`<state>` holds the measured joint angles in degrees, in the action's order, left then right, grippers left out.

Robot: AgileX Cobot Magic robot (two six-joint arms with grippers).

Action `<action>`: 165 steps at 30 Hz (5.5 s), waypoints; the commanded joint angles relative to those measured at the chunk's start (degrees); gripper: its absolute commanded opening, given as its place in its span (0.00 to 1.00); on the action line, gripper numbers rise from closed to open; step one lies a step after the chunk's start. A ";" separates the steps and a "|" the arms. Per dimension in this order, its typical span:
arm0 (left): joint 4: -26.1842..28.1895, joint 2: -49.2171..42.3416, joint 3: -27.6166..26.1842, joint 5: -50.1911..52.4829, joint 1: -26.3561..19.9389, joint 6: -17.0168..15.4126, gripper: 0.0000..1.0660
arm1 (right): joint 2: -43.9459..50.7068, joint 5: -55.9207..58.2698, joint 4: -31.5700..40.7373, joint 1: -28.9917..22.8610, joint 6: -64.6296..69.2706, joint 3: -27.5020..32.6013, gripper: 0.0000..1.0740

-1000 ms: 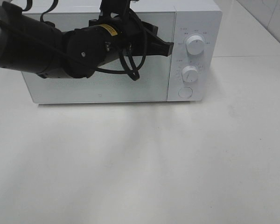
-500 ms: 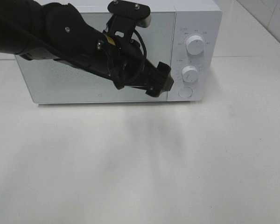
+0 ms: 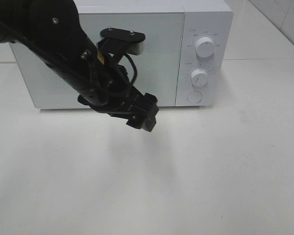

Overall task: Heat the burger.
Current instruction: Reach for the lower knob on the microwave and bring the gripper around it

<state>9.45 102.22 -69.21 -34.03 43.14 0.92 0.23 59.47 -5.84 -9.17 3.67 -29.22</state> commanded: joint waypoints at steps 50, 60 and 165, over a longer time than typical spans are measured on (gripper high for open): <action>-0.23 -25.67 4.01 -34.32 -28.88 11.75 0.79 | 1.49 -0.40 -0.34 0.23 -0.63 0.11 0.69; -1.72 -43.89 21.54 -31.57 -33.52 11.75 0.79 | 1.49 -0.40 -0.34 0.23 -0.63 0.11 0.69; -8.71 -104.05 40.79 -25.38 -43.89 5.21 0.79 | -40.16 -53.69 0.52 0.23 5.21 4.98 0.69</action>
<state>0.80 -0.29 -28.65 -59.93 -0.57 6.59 -38.56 8.59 -5.39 -9.17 7.39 -24.35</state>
